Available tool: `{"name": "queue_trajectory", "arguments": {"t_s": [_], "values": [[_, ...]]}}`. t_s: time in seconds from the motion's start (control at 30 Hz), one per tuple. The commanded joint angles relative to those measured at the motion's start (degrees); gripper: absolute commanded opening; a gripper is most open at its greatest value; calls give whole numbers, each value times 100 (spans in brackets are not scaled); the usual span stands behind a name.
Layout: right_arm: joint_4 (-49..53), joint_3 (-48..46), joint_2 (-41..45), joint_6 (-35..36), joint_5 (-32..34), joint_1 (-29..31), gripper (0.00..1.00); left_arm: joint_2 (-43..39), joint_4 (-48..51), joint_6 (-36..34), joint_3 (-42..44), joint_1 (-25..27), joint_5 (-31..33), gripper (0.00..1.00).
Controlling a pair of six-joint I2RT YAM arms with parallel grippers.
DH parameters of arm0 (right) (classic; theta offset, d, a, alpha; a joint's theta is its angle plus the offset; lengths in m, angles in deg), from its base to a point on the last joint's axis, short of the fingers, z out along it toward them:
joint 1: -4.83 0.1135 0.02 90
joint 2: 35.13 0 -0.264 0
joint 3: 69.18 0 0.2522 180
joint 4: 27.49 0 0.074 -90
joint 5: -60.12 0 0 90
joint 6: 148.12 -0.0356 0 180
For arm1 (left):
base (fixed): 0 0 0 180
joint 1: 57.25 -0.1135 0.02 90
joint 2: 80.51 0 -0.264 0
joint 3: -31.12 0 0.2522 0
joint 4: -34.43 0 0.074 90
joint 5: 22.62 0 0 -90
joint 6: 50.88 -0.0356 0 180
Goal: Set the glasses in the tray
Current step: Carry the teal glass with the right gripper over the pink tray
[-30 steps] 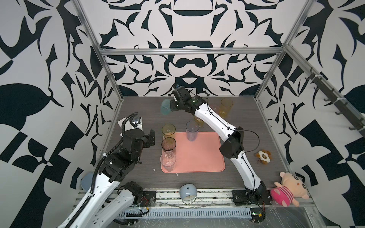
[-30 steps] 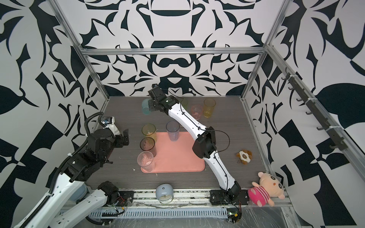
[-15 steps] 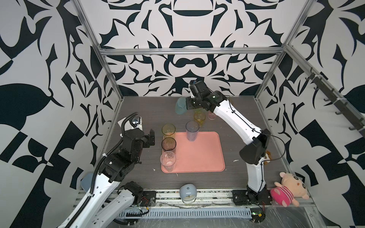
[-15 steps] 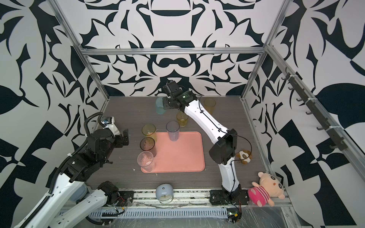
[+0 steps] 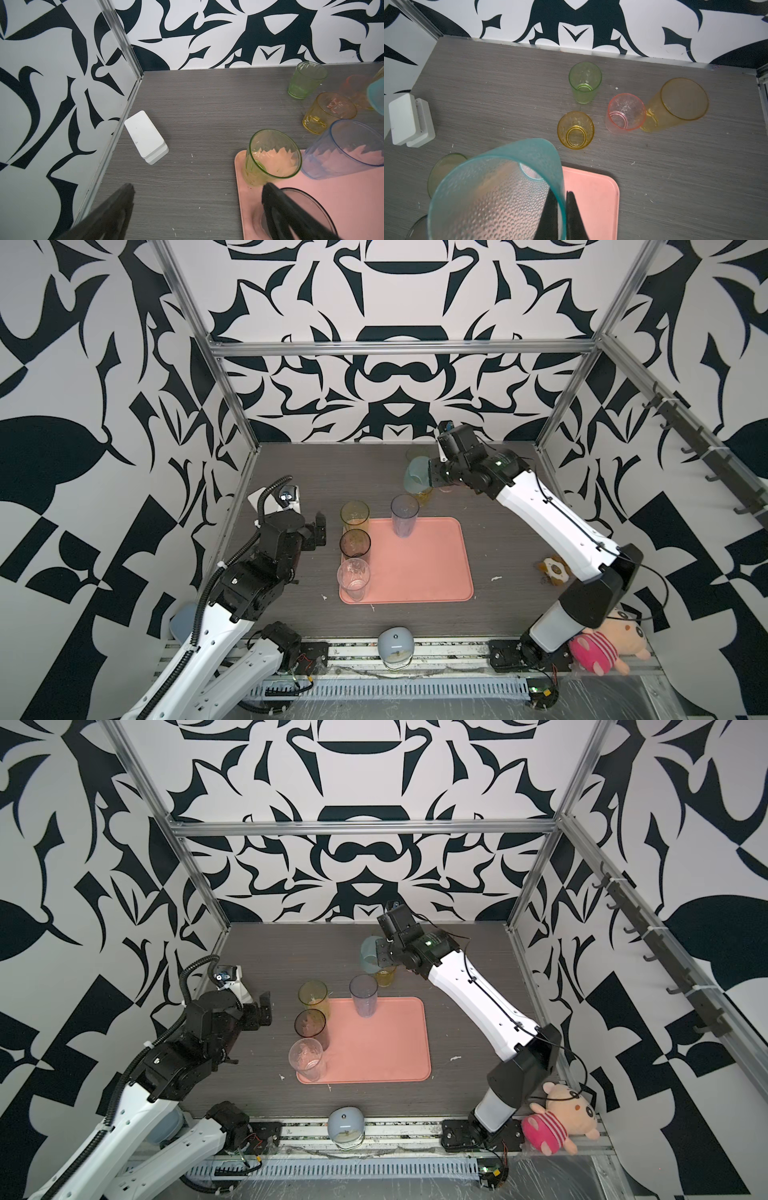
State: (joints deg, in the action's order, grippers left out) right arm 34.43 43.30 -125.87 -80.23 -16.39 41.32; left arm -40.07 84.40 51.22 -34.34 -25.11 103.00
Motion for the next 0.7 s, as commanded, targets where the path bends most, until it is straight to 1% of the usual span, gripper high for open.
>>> {"name": "queue_trajectory", "arguments": {"t_s": [0.0,0.2,0.4,0.67], "values": [[-107,-311,502,-160,240,-7,0,-35,-53,12,116,-24,70,99],[138,-768,937,-328,276,-6,0,22,-21,22,81,-24,68,99],[380,-1177,1226,-364,152,9,0,-27,-35,21,99,-24,63,99],[276,-1968,1507,-228,67,324,0,21,-26,30,83,-24,45,99]]}}
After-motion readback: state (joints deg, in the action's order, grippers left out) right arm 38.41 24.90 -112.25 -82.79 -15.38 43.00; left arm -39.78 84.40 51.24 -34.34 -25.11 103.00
